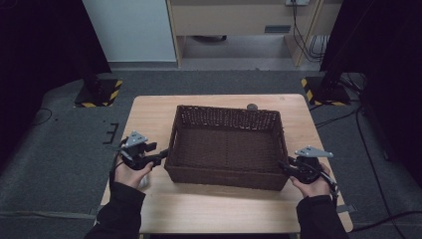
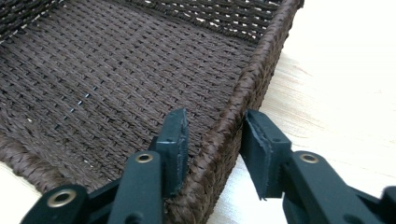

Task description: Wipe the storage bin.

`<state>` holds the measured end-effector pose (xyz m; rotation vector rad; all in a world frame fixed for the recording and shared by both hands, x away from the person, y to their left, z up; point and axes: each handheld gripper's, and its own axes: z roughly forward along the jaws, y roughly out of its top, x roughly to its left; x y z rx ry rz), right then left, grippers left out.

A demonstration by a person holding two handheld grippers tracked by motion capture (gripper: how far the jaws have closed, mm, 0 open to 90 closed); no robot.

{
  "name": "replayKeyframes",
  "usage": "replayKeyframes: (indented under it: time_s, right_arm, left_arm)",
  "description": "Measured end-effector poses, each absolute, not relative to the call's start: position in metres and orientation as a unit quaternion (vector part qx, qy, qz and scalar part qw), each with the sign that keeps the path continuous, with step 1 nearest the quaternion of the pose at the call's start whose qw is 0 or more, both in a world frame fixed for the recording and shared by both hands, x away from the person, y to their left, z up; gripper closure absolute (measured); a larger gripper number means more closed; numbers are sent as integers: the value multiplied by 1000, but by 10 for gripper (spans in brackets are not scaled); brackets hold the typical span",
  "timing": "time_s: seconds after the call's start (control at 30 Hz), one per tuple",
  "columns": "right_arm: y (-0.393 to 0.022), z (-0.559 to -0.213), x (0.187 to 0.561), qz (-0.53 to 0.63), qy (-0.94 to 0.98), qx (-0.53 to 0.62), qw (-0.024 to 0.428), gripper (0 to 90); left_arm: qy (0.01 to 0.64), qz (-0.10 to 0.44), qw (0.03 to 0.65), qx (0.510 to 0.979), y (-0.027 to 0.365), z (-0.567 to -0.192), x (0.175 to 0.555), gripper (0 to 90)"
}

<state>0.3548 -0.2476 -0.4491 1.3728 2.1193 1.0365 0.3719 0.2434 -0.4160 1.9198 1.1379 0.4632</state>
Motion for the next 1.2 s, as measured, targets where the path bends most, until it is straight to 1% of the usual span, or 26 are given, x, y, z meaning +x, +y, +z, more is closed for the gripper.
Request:
replayKeyframes:
  time_s: [0.3, 0.37, 0.5, 0.53, 0.6, 0.63, 0.77, 0.83, 0.87, 0.9, 1.03, 1.1, 1.2]
  right_arm:
    - [-247, -450, 361, 371, 763, 487, 210, 667]
    - [-246, -451, 365, 375, 759, 488, 213, 676]
    - [-245, -450, 366, 370, 760, 488, 217, 656]
    - [-245, -449, 365, 369, 760, 490, 215, 623]
    - [-247, -445, 362, 375, 756, 491, 216, 613]
    - [-248, -443, 361, 380, 754, 489, 220, 608]
    - [-250, -439, 357, 384, 753, 489, 214, 623]
    - [-249, -443, 358, 370, 758, 495, 210, 676]
    - [-249, -443, 358, 370, 758, 495, 210, 676]
    - [-247, -444, 359, 365, 757, 499, 213, 706]
    - [-246, -445, 361, 359, 756, 500, 221, 734]
    - [-248, -446, 364, 365, 752, 503, 219, 742]
    - [-249, -447, 369, 368, 748, 505, 223, 754]
  left_arm:
    - [451, 172, 404, 778, 235, -427, 375, 451]
    - [450, 169, 394, 783, 234, -431, 376, 473]
    - [451, 159, 390, 787, 231, -436, 377, 517]
    - [450, 156, 392, 787, 229, -438, 377, 530]
    - [449, 154, 392, 788, 228, -438, 376, 565]
    - [449, 157, 389, 789, 227, -437, 375, 567]
    - [458, 150, 395, 782, 226, -439, 373, 589]
    - [457, 149, 393, 784, 224, -440, 371, 581]
    - [457, 149, 393, 784, 224, -440, 371, 578]
    - [444, 155, 380, 797, 221, -439, 370, 567]
    - [447, 168, 389, 788, 224, -434, 372, 494]
    - [449, 176, 393, 783, 226, -434, 373, 481]
    - [452, 174, 401, 778, 226, -439, 375, 451]
